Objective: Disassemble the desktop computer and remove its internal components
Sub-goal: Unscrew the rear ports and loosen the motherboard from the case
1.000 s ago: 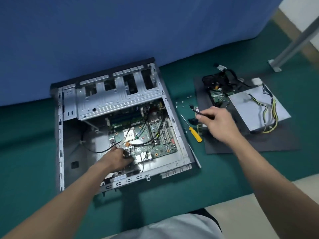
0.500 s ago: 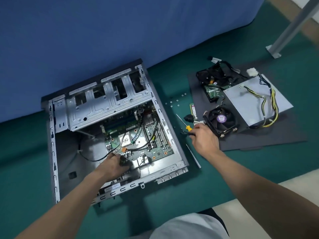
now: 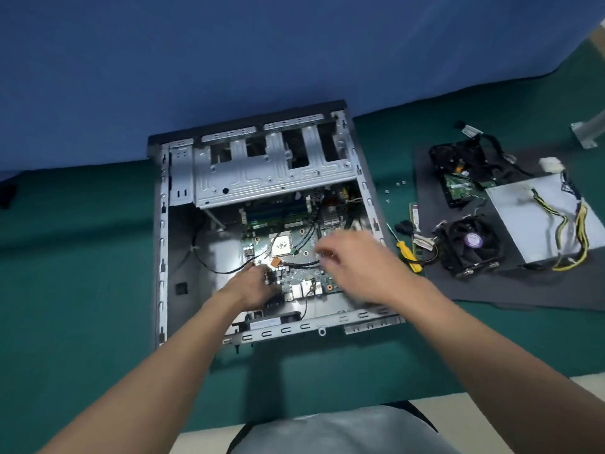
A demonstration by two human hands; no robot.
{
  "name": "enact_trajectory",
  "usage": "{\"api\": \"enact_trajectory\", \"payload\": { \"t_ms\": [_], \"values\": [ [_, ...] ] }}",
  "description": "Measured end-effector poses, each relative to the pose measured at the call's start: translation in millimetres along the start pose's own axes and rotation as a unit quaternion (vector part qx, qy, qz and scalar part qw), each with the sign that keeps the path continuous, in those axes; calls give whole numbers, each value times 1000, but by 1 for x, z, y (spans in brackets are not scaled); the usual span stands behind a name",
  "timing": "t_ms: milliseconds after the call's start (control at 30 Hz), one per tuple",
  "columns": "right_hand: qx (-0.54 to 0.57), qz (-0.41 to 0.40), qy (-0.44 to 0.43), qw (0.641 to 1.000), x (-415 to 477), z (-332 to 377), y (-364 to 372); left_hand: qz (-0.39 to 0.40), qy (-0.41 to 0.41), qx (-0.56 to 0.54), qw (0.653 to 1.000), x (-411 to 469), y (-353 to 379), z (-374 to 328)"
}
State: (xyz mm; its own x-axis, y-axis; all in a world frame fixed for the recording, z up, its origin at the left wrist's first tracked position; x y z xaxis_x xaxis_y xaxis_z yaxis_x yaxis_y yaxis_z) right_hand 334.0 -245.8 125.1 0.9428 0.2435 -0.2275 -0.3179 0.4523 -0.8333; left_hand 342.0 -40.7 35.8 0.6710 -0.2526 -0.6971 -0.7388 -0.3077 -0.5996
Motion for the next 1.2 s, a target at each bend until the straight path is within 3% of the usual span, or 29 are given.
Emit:
{"api": "enact_trajectory", "payload": {
  "t_ms": [67,133,233,367,467,533,633,700,833,967,1067,1200],
  "values": [
    [-113,146,-35,982,12,15,33,-16,17,-47,999,-1,0,-5],
    [-197,212,-74,954,21,21,56,-29,29,-66,997,-3,1,-8],
    [-285,237,-118,921,28,25,71,-26,32,-84,996,-7,7,-4],
    [-279,228,-141,922,30,28,72,-23,27,-100,994,-10,12,2],
    [-161,282,-35,945,27,13,67,-28,25,-114,993,-10,12,2],
    [-116,348,35,930,19,0,69,-26,30,-117,992,-12,12,0],
    [-143,424,96,889,13,-8,78,-20,37,-118,992,-13,11,-1],
    [-147,407,124,893,16,-5,82,-20,33,-119,992,-13,10,0],
    [-272,193,74,940,28,11,78,-24,28,-142,989,-14,10,4],
    [-289,246,-15,925,31,27,93,-50,11,-117,992,-20,3,13],
    [-286,276,-16,918,38,30,99,-97,-7,-85,992,-28,-7,22],
    [-270,274,-9,923,34,31,93,-159,4,-149,976,-39,-25,28]
  ]
}}
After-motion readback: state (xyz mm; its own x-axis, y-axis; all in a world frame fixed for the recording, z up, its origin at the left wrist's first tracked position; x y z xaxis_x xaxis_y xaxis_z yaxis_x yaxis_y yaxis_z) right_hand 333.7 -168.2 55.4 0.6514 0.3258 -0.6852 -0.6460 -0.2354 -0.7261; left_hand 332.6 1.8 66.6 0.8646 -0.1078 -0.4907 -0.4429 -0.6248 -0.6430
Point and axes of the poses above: each hand's wrist, its own x-axis towards the middle knuckle, its own y-axis out of the palm, z = x × y, the point moved 3 cm from there along x, towards the middle knuckle, and after that the axes turned 9 degrees about y, right-handed, at the moved point
